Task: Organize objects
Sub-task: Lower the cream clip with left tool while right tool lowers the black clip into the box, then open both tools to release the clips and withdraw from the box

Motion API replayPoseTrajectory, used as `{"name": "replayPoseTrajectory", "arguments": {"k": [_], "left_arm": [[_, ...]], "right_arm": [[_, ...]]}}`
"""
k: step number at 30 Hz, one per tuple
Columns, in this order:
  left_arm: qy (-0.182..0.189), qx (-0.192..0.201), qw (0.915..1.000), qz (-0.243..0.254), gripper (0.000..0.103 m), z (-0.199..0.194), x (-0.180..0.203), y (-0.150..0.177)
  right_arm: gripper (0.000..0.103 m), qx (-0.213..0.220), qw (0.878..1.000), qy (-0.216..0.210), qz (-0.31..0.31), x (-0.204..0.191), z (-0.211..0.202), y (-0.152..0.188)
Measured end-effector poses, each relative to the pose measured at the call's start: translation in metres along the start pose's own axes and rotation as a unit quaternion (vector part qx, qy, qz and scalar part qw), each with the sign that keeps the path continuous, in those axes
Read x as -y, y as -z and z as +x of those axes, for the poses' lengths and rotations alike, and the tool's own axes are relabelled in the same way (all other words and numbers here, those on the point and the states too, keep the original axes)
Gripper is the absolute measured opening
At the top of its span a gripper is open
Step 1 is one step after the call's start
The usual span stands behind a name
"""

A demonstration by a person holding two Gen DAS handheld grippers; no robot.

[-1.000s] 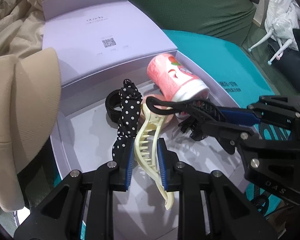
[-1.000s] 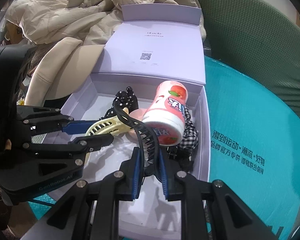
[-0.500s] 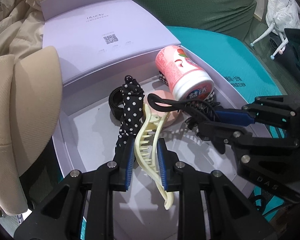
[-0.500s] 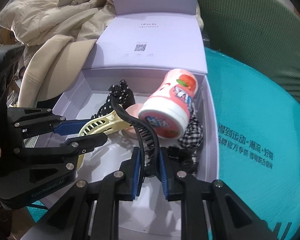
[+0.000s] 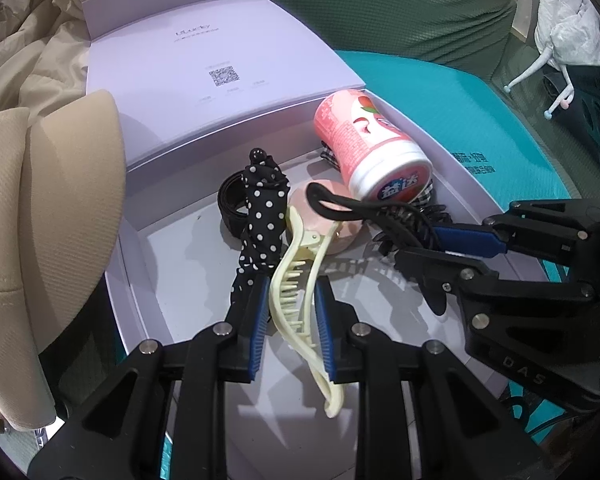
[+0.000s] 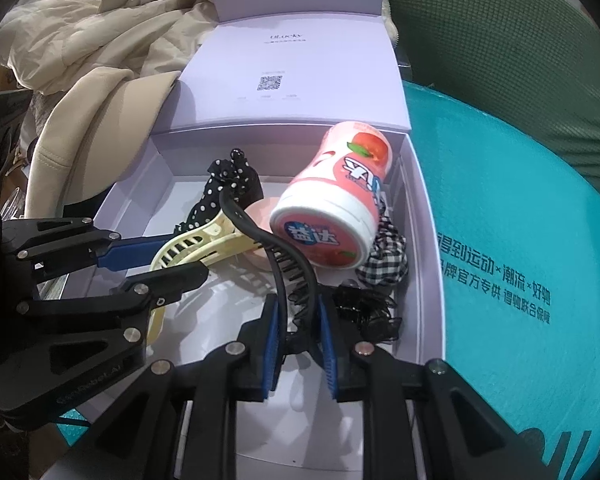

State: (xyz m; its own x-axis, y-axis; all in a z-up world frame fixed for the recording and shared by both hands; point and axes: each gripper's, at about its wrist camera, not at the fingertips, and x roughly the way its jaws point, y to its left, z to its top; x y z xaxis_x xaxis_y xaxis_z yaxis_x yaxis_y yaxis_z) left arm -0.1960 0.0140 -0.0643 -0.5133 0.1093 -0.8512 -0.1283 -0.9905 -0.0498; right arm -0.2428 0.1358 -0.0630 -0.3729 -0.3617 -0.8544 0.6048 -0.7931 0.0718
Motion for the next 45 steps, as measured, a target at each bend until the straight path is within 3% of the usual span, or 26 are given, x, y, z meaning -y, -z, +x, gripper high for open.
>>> {"name": "replayPoseTrajectory", "arguments": {"k": [4,10,26,37,45], "left_arm": [[-0.009,-0.008,0.9999,0.002,0.039,0.001,0.001,0.0],[-0.011,-0.006,0.9999,-0.006,0.049,0.001,-0.001,-0.001],[0.012,0.022,0.999,-0.036,0.062,-0.015,-0.003,0.01],[-0.012,0.06,0.9966,-0.055,0.078,-0.048,-0.007,0.012],[-0.017,0.07,0.9959,-0.055,0.08,-0.078,-0.001,0.012]], "right_arm": [[0.034,-0.003,1.0,-0.004,-0.002,-0.001,-0.001,0.0],[0.039,-0.004,1.0,0.009,-0.002,-0.004,-0.006,0.0],[0.051,0.025,0.999,0.03,0.004,-0.004,-0.045,0.003],[0.059,0.057,0.998,0.026,0.012,-0.002,-0.068,-0.005],[0.069,0.092,0.995,0.032,0.008,-0.002,-0.105,-0.008]]}}
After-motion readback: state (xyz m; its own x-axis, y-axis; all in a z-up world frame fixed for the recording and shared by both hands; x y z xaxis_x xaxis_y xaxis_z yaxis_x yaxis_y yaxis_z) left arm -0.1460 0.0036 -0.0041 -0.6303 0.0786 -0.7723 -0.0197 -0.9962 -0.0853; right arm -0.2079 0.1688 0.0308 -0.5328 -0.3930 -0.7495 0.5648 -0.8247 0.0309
